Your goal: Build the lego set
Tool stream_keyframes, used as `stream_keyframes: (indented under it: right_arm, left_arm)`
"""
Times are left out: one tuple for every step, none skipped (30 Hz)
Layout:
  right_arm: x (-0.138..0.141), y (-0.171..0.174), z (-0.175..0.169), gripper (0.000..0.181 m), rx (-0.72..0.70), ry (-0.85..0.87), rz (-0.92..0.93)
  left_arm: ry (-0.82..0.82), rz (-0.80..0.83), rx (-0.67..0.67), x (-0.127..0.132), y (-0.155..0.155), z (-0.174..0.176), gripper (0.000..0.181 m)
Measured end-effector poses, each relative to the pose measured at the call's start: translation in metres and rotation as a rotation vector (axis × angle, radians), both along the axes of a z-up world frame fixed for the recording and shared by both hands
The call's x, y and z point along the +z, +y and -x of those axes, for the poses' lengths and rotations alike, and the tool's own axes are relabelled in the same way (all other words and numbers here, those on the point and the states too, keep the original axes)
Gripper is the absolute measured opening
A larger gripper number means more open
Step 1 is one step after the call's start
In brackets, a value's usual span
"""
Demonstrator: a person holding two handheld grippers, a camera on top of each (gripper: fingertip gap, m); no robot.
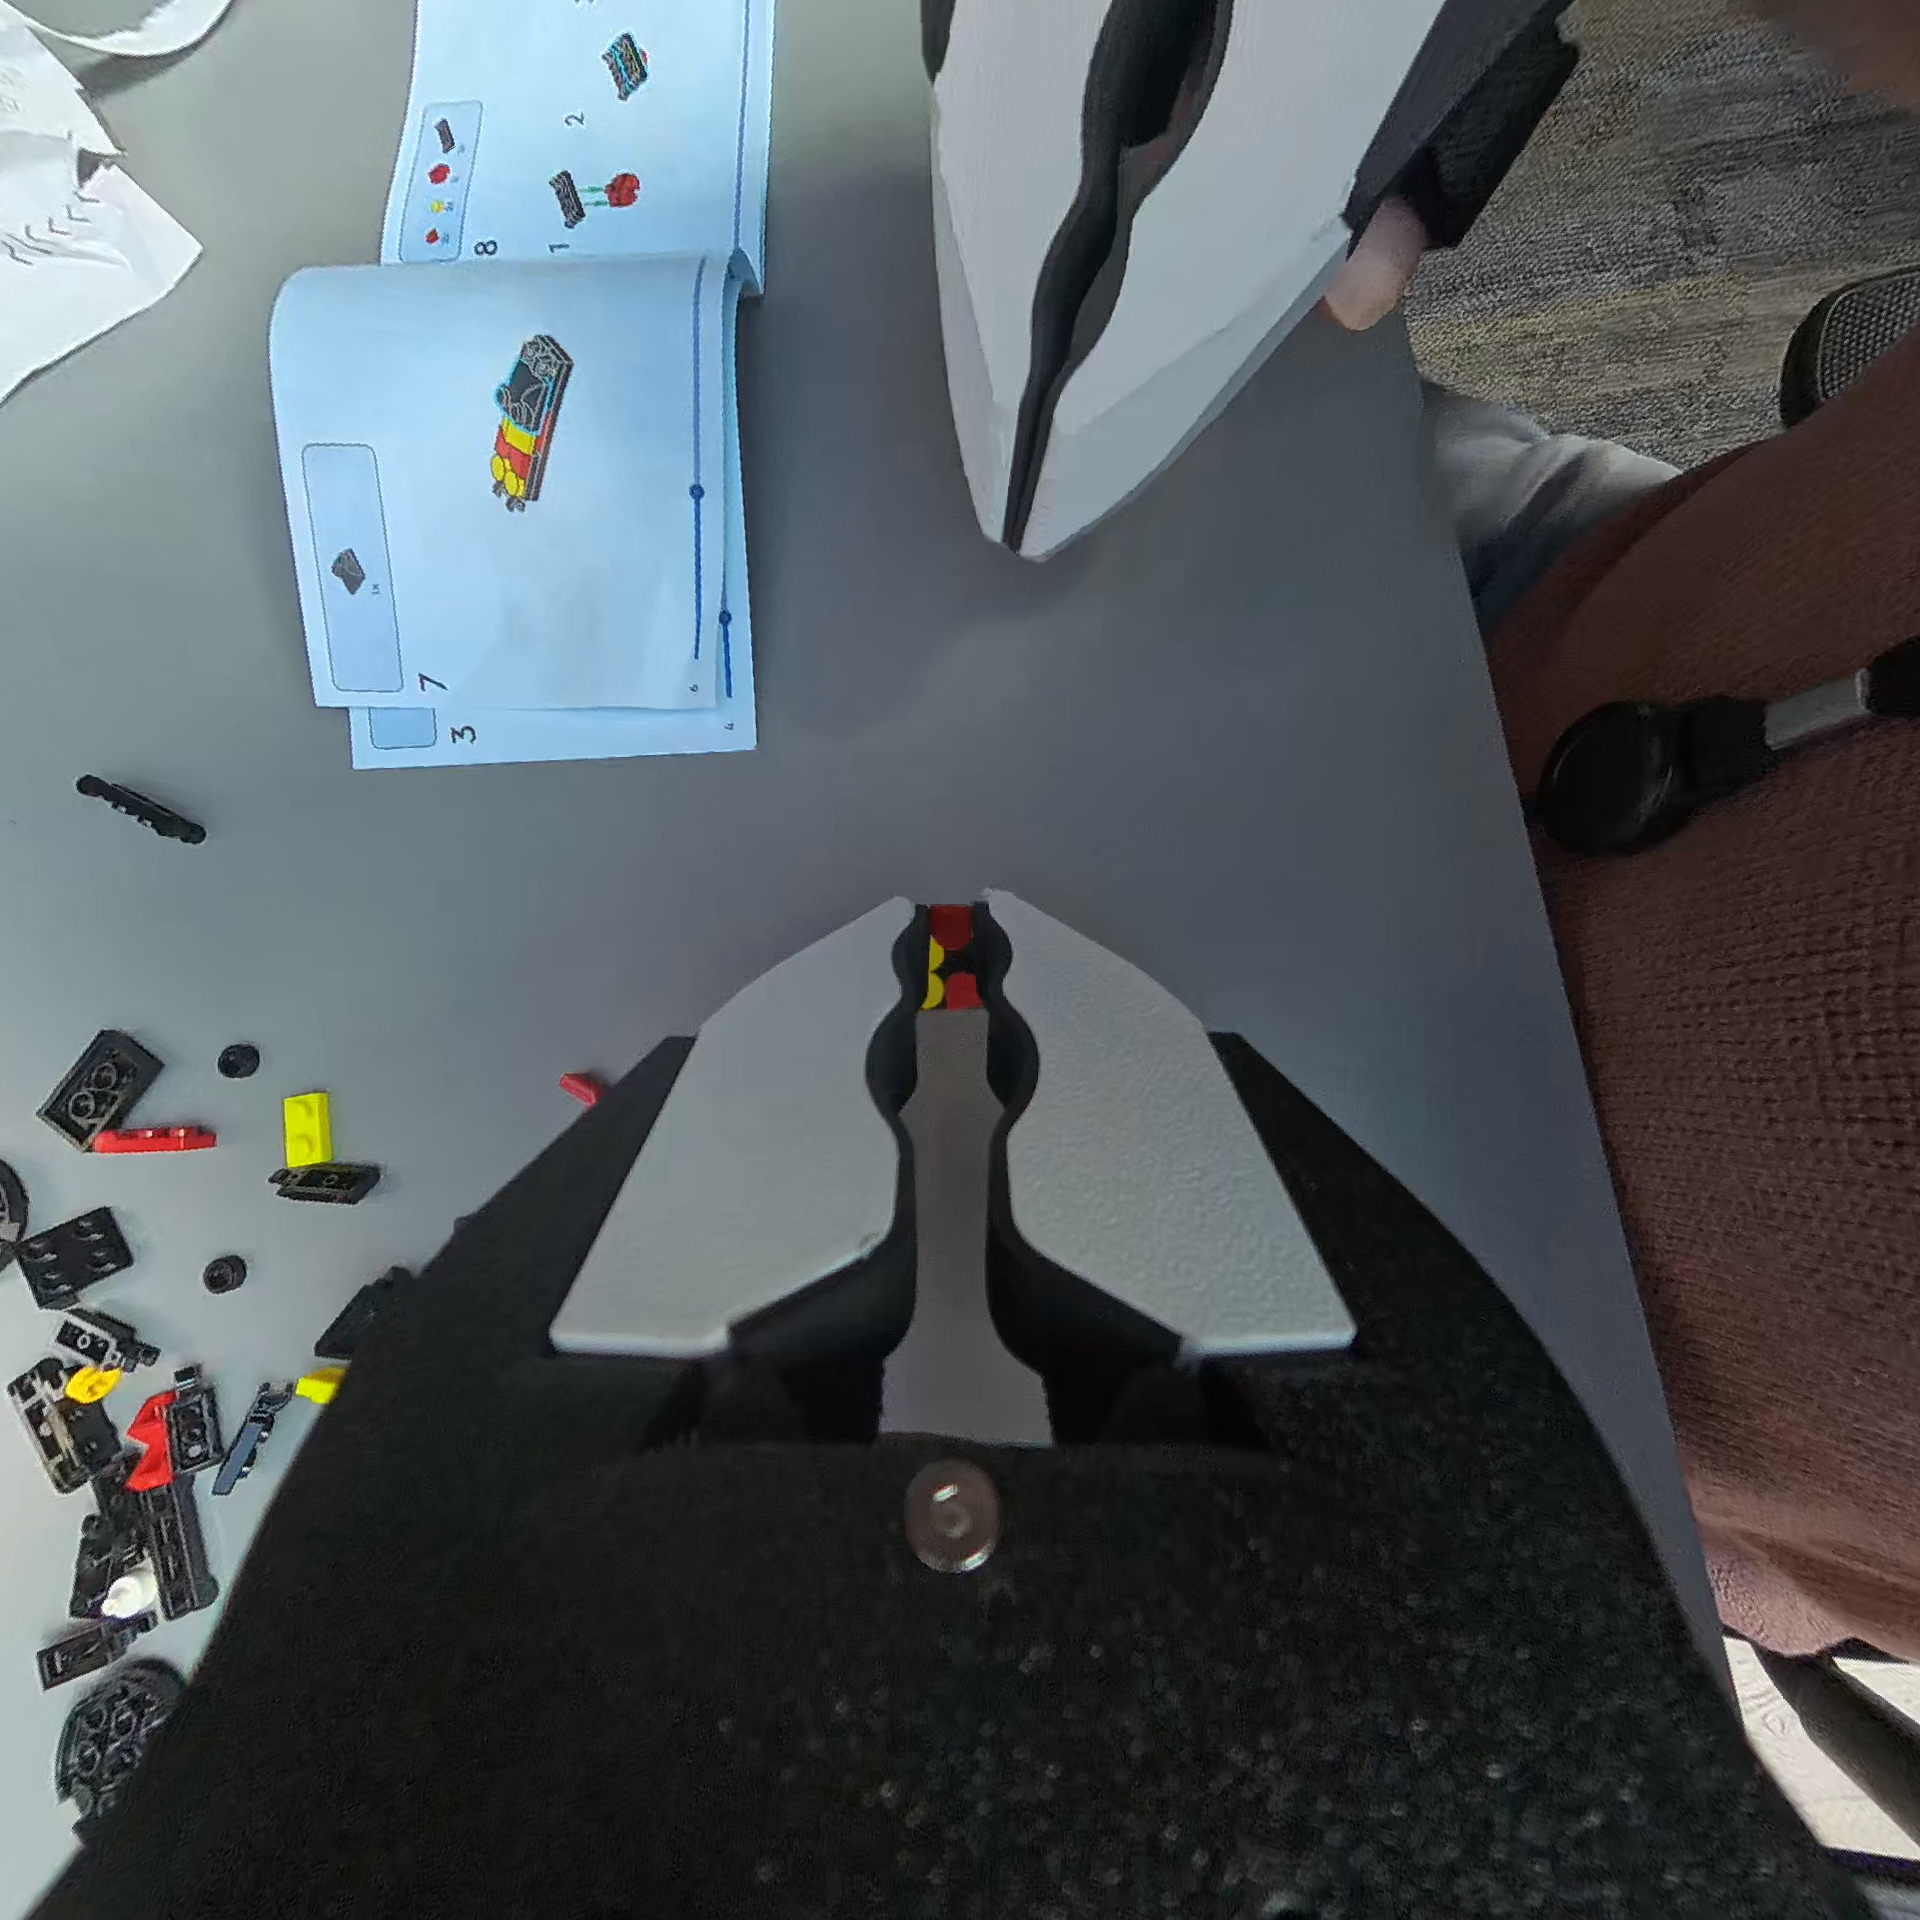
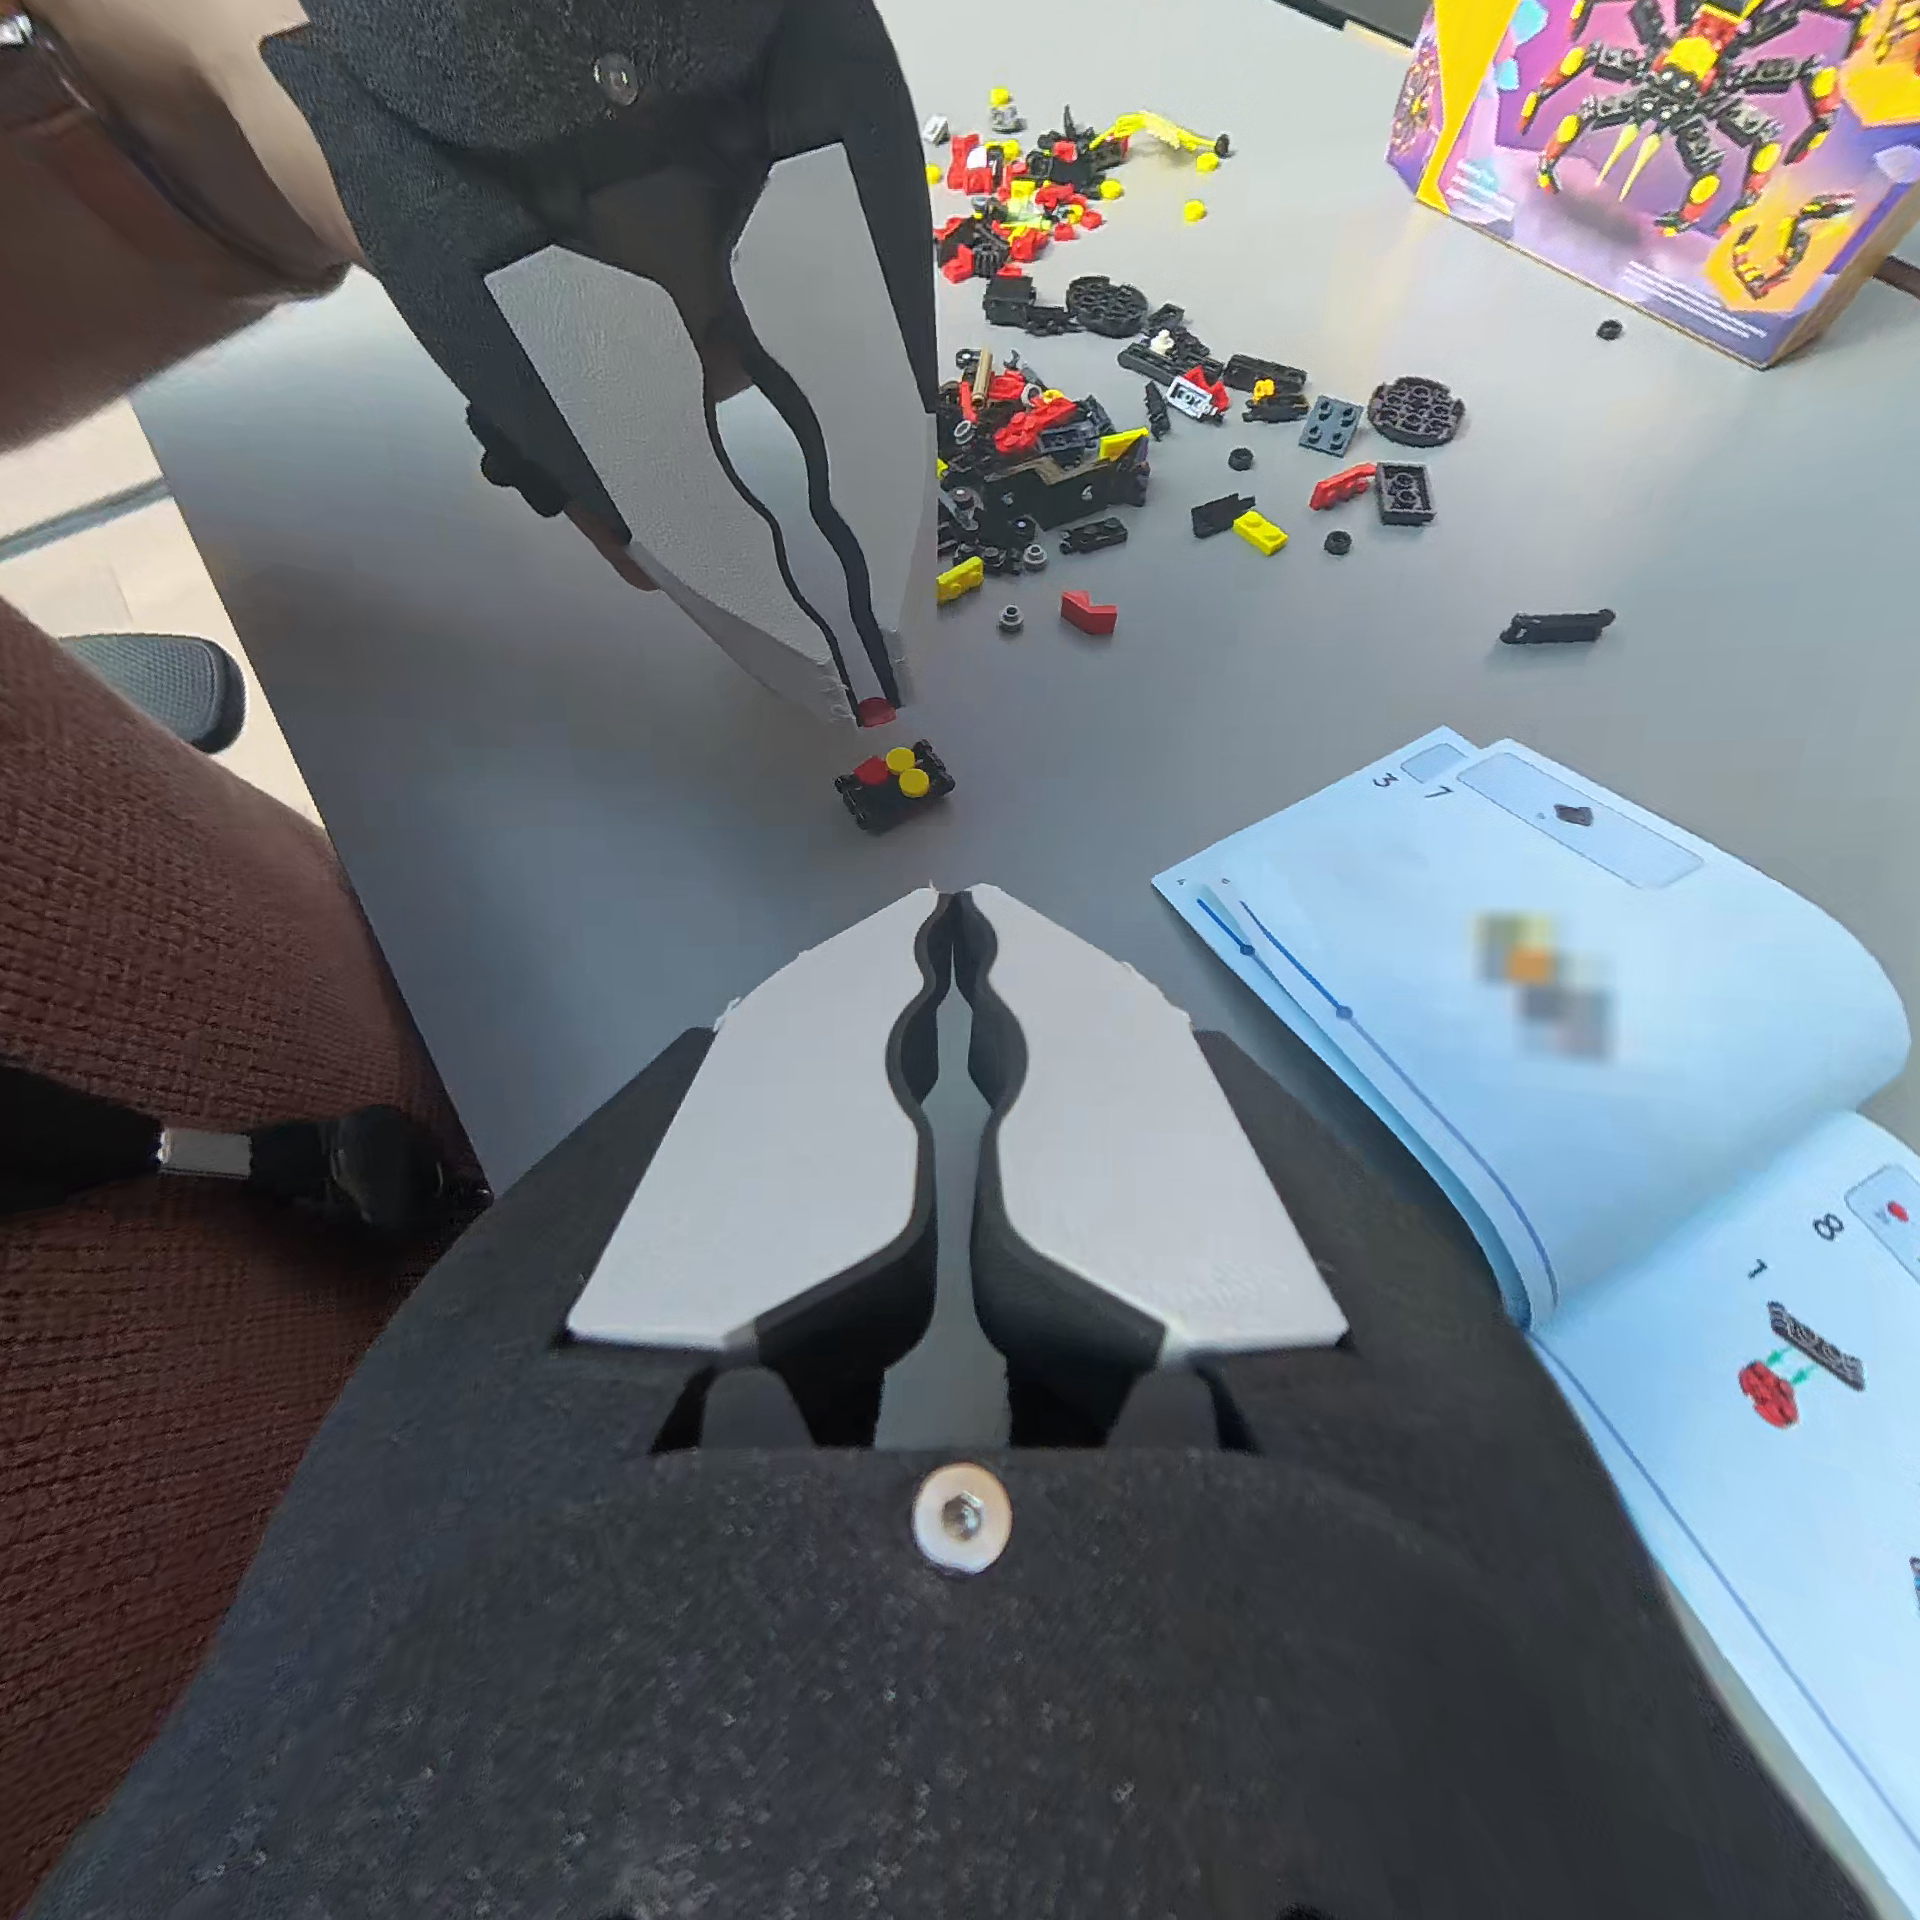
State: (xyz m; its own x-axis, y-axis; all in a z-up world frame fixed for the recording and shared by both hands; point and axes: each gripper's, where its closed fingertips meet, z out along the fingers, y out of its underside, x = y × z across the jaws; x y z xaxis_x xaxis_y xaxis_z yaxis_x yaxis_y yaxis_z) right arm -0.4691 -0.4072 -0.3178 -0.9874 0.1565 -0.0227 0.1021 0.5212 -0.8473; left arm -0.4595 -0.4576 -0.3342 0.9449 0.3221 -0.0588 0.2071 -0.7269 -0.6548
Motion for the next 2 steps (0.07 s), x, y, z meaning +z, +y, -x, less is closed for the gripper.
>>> stream_keyframes:
  right_arm:
    - [-0.0022, -0.0061, -0.0013, 0.000, 0.026, 0.004, -0.010]
    - [-0.0045, -0.0125, -0.0023, 0.000, 0.044, -0.002, -0.018]
  left_arm:
    - [-0.005, 0.015, -0.003, -0.0013, -0.0020, -0.0007, 0.008]
    - [-0.014, 0.035, -0.004, -0.0038, -0.0037, -0.0009, 0.008]
